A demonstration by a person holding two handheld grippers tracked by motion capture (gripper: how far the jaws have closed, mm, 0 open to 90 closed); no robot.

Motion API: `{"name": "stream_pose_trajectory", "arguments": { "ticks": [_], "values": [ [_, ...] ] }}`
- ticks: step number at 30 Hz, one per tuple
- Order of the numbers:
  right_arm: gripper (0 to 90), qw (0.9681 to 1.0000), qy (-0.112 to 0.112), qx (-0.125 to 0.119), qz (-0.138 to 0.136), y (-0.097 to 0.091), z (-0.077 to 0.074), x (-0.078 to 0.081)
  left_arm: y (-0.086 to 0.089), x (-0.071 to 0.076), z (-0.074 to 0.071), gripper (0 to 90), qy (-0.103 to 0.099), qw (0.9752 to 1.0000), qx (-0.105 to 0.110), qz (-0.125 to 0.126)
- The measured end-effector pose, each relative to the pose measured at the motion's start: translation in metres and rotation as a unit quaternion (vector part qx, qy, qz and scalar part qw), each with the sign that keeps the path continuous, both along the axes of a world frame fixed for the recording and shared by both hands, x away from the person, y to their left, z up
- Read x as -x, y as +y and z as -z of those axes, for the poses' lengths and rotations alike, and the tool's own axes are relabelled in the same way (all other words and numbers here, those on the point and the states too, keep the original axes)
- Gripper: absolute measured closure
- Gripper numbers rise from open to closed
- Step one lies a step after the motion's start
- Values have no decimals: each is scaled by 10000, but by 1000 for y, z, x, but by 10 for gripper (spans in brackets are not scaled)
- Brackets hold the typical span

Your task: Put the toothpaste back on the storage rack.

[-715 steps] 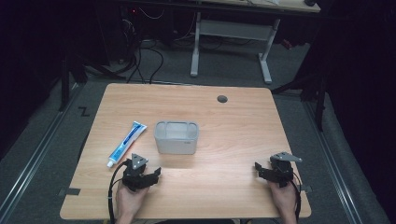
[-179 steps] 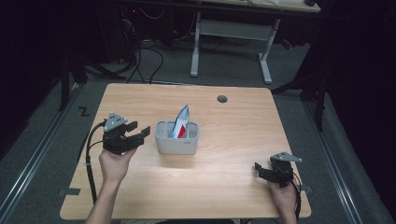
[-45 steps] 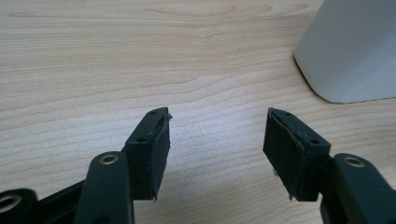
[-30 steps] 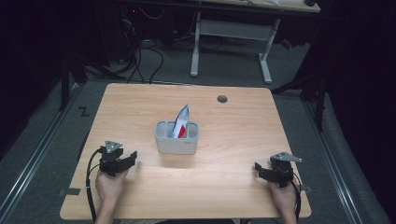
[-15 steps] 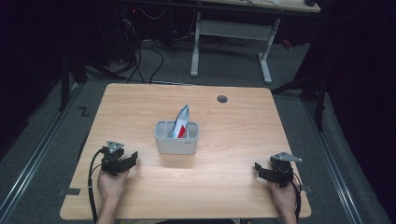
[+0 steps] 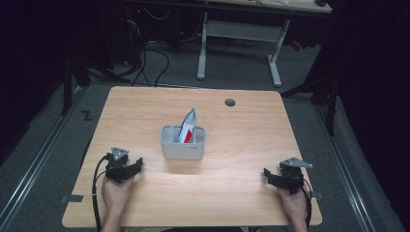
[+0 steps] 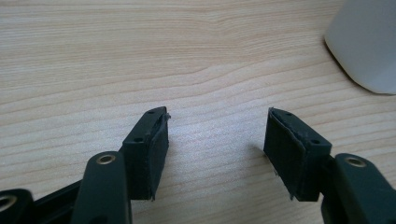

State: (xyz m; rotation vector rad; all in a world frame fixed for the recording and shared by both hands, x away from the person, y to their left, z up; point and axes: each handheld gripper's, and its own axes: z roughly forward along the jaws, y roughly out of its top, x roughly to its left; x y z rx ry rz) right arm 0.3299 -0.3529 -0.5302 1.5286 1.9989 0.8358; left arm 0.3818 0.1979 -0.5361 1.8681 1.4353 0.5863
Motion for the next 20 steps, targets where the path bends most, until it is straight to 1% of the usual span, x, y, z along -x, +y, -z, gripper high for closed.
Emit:
{"name": "stream_pose_trajectory", "arguments": {
  "ticks": [2, 7, 13, 20],
  "values": [
    [270, 10000, 0, 0, -1, 0, 0, 0, -1, 0, 0, 399, -10, 10000, -20, -25],
    [270, 10000, -1, -1, 1, 0, 0, 0, -5, 0, 0, 382, -19, 9997, -235, 10],
    [270, 10000, 4, 0, 9, 0, 0, 0, -6, 1, 0, 360, -8, 9997, -251, 17],
    [270, 10000, -4, 3, 3, 0, 0, 0, -6, 1, 0, 356, -4, 9997, -248, 24]
  ]
}}
